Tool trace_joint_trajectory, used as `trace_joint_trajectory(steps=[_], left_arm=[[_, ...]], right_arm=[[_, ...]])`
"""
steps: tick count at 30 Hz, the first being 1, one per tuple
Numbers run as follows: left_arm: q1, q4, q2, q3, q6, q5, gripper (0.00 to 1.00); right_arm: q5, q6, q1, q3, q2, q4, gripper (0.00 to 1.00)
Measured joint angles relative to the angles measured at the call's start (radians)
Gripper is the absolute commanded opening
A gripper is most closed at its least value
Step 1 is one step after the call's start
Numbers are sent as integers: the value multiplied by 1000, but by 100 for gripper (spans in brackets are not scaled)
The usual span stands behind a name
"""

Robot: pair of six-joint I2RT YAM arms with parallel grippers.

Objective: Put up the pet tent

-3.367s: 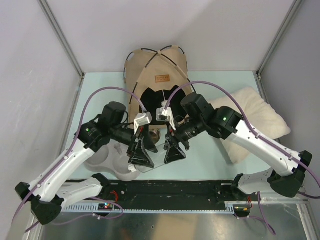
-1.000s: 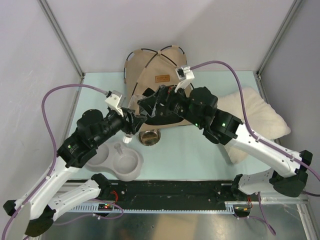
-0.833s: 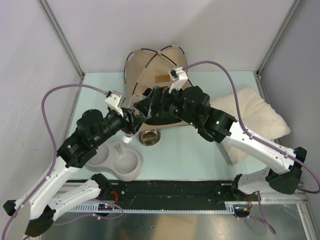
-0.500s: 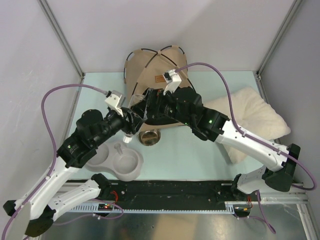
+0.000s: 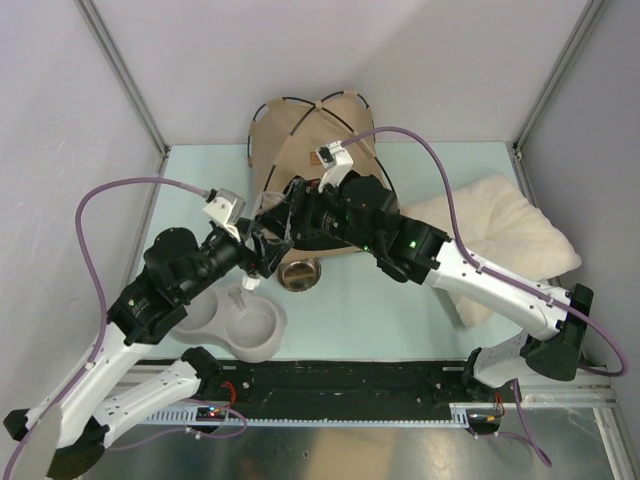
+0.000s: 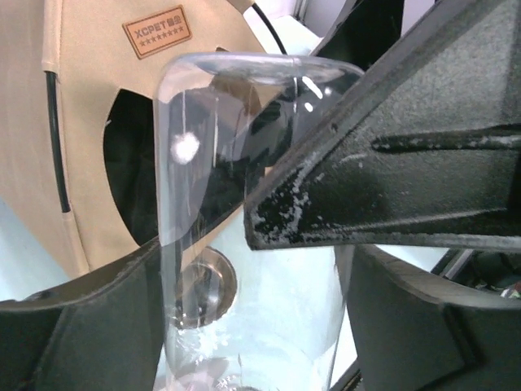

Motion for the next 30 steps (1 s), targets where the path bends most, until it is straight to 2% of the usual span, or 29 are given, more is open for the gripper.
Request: trace_joint_trajectory(steps=[3,5,10,15,23,30], left_arm=[[0,4,-9,-5,0,10,95],[-1,6,-16,-7,0,16,98],[-1,3,-52,-34,0,8,100],[-1,-43,-107,-37,-3,-68,100],[-1,-177,-284,-5,-42,-335,100],[-1,-281,-331,108,-108,-605,100]], right_arm=[[4,-6,0,0,0,3,48],[7,-13,0,0,0,3,47],[24,-45,0,0,1,2,46],[46,-92,-8,0,1,2,46],[57,-211,-31,-54,10,43,46],[56,-332,44,-130,80,142,46]])
